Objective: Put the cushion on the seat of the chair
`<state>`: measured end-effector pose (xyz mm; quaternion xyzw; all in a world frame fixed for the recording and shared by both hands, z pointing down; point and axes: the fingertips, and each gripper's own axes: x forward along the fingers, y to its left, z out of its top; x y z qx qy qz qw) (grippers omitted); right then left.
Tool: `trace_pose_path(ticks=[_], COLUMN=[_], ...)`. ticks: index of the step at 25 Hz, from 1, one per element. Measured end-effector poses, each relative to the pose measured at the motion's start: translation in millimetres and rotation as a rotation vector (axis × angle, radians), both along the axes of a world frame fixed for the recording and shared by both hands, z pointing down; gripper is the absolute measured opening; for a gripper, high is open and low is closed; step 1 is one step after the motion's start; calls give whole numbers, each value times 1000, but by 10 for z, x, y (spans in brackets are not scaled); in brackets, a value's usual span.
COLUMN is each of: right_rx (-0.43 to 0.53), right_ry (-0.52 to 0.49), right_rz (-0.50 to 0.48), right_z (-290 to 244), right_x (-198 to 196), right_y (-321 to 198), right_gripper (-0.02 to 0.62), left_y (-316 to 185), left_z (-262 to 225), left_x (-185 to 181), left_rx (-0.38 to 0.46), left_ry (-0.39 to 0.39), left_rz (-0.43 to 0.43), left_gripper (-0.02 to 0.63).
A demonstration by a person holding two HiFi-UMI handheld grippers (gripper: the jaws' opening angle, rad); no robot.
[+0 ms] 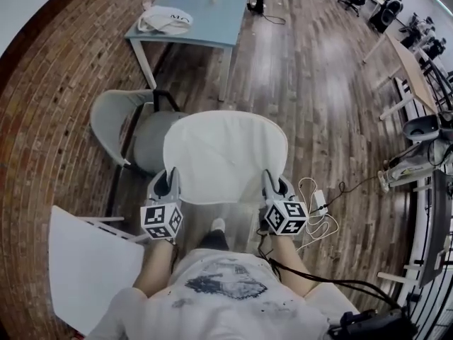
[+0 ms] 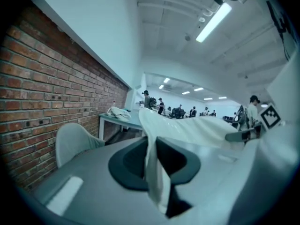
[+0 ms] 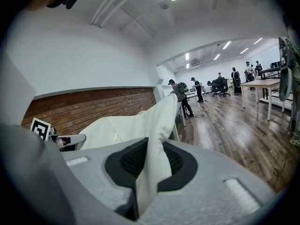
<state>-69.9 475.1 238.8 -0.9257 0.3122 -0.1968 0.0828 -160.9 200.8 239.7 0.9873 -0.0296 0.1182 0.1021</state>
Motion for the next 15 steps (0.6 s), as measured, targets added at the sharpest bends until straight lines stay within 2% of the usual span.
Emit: trace_pose_path(ticks=[9,15], right_rx=[7,16], right_ry=[-1,7], right_rz=[-119,-232], right_z=[5,76], right_x=[770,1303], right_y=[-780,-1304], right_gripper=[43,43], left_y=[-659,-1023], left_z=[15,50], left_x=[417,666], left_rx=[-5,7], left_ry=[-2,8], left_rz=[-121,-230], left_gripper=[44,44])
